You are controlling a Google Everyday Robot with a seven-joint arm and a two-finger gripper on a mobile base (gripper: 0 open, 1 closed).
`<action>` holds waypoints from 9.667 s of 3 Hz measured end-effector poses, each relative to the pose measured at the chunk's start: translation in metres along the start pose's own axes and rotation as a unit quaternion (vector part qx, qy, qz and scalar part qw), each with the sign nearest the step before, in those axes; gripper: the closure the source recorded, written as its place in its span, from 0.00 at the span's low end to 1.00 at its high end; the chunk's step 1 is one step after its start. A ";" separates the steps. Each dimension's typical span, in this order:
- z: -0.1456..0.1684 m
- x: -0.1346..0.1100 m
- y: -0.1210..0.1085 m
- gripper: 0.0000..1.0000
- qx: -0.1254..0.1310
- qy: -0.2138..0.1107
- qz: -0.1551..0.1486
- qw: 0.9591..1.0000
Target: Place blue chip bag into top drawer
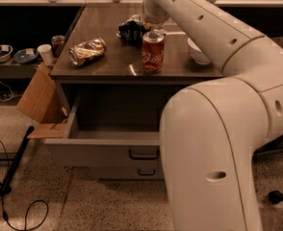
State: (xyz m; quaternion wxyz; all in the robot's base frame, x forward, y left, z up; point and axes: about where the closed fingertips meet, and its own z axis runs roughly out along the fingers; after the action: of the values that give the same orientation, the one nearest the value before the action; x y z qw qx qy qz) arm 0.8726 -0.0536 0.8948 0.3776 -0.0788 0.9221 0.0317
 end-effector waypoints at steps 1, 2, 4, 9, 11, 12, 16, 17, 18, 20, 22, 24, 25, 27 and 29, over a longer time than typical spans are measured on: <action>-0.009 -0.005 -0.006 1.00 -0.001 -0.014 0.017 1.000; -0.027 -0.016 -0.014 1.00 -0.006 -0.035 0.042 0.998; -0.075 -0.041 -0.028 1.00 -0.020 -0.087 0.082 0.993; -0.229 -0.014 0.003 1.00 -0.086 -0.174 0.063 0.979; -0.282 0.013 0.055 1.00 -0.141 -0.184 0.022 0.973; -0.290 0.038 0.073 1.00 -0.159 -0.158 0.009 0.975; -0.222 0.143 0.122 1.00 -0.176 -0.002 0.042 0.984; -0.222 0.143 0.122 1.00 -0.176 -0.002 0.041 0.984; -0.226 0.144 0.123 1.00 -0.176 -0.011 0.035 0.984; -0.221 0.169 0.137 1.00 -0.187 -0.008 0.028 0.982; -0.179 0.204 0.165 1.00 -0.205 0.030 0.037 0.978; -0.134 0.228 0.177 1.00 -0.192 0.072 0.072 0.976; -0.110 0.236 0.181 1.00 -0.177 0.092 0.100 0.975; -0.055 0.252 0.176 1.00 -0.144 0.129 0.186 0.963; -0.029 0.242 0.154 1.00 -0.096 0.110 0.277 0.950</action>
Offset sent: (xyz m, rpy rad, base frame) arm -0.0138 -0.0287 0.0626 0.1427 -0.1112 -0.0921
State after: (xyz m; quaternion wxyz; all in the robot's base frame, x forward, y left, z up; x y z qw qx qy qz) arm 0.6566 0.0653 0.7458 0.2407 0.1411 0.9361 0.2144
